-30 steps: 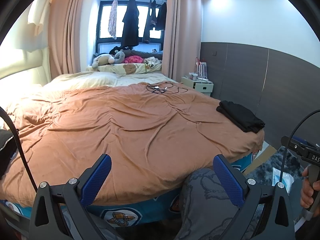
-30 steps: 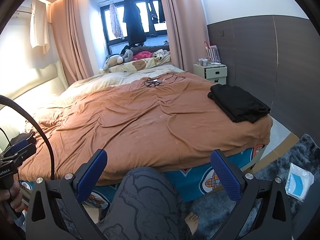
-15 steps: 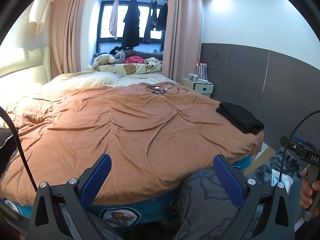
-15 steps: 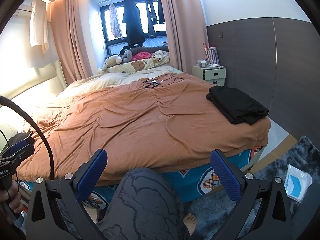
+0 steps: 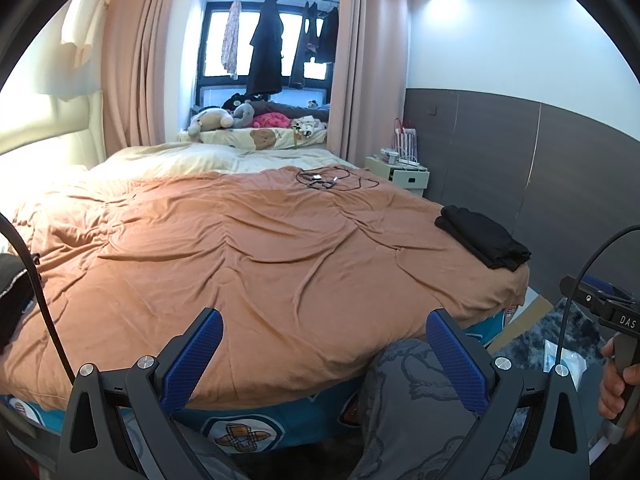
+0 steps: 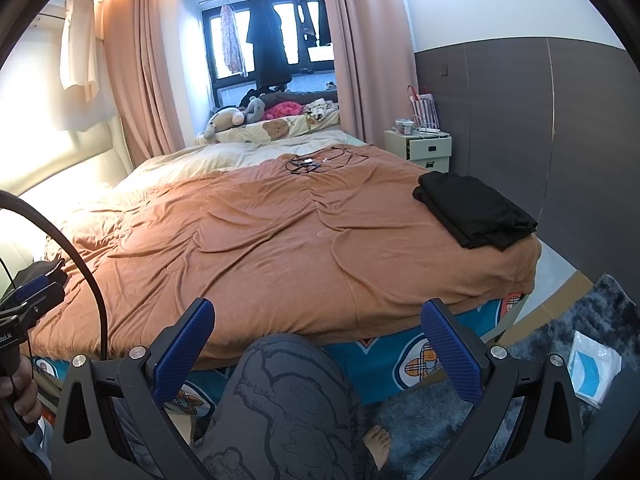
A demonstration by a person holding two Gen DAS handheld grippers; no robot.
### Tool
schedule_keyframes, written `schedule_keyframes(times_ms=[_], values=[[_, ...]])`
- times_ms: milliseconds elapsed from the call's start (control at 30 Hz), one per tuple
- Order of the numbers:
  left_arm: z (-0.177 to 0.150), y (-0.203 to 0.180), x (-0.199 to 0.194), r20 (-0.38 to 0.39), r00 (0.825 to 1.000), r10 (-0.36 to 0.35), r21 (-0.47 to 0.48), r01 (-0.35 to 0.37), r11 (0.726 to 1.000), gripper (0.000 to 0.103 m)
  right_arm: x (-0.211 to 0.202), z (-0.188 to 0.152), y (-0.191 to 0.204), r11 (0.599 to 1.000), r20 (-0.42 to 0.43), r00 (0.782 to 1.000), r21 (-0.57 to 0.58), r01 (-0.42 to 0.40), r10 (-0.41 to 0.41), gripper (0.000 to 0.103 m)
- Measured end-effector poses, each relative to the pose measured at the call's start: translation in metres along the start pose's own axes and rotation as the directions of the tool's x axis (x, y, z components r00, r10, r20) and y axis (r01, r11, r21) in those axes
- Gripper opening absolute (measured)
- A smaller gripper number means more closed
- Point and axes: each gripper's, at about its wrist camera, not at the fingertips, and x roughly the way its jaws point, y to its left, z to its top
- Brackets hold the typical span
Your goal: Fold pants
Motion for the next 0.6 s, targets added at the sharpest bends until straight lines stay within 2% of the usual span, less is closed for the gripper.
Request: schedule_keyframes(times_ms=[600], values=[[-0.0021, -0.0022, -0.0048, 0.006, 1.000, 0.005, -0.011, -0.005, 1.000, 0.102, -0.0002, 0.0024, -0.0051, 1.000, -0.004, 1.000, -0.008, -0.004, 0.004, 0.103]])
